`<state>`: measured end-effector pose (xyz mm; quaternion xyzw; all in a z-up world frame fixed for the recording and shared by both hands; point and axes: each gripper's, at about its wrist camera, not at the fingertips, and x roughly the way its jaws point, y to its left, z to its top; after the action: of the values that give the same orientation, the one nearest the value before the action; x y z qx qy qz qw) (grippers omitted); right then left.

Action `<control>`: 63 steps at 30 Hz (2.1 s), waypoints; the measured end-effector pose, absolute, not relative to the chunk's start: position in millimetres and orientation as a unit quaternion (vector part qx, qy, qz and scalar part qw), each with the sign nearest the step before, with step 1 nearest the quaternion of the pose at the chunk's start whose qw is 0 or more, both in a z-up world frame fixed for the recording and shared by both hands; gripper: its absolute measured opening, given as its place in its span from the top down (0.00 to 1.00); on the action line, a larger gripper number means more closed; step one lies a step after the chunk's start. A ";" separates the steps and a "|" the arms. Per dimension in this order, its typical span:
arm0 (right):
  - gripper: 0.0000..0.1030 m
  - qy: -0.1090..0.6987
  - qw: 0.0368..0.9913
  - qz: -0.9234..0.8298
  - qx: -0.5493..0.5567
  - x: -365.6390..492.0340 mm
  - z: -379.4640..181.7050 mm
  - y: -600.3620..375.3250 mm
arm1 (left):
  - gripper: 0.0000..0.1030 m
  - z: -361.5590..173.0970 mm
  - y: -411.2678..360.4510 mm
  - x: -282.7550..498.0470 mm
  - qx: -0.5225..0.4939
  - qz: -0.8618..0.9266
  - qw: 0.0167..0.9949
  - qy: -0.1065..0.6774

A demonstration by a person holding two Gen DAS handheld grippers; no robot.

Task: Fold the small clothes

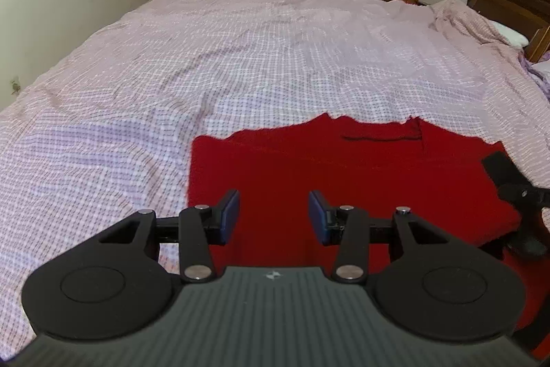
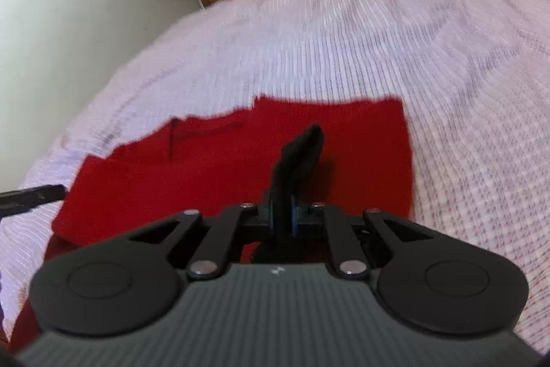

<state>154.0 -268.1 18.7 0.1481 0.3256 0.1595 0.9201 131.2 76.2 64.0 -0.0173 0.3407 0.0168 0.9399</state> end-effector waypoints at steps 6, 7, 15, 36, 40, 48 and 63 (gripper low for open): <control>0.88 0.277 0.949 0.118 0.097 149.2 37.9 -268.7 | 0.51 51.3 67.2 148.3 -0.004 0.010 0.941 0.339; 0.88 0.289 0.947 0.110 0.092 153.4 32.4 -266.3 | 0.51 45.3 66.9 153.4 -0.005 0.013 0.938 0.347; 0.88 0.340 0.928 0.079 0.128 170.2 -10.5 -269.7 | 0.51 6.3 76.5 177.4 0.014 0.036 0.932 0.359; 0.72 0.302 0.934 0.125 0.143 83.9 73.6 -294.2 | 0.50 67.5 86.4 84.4 0.028 0.038 0.935 0.351; 0.58 0.287 0.942 0.133 0.109 49.7 102.3 -291.8 | 0.50 84.1 86.6 52.6 0.028 0.037 0.939 0.341; 0.50 0.263 0.946 0.165 0.092 -11.1 144.8 -281.5 | 0.50 108.3 77.5 -1.3 0.043 0.026 0.945 0.324; 0.49 0.311 0.931 0.191 0.025 -67.1 106.7 -235.0 | 0.49 90.0 43.4 -90.4 0.067 -0.025 0.938 0.340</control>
<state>-67.1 -235.0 106.8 0.0247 0.3106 0.1908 0.9309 -90.4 43.4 90.0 0.0666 0.3397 -0.0247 0.9378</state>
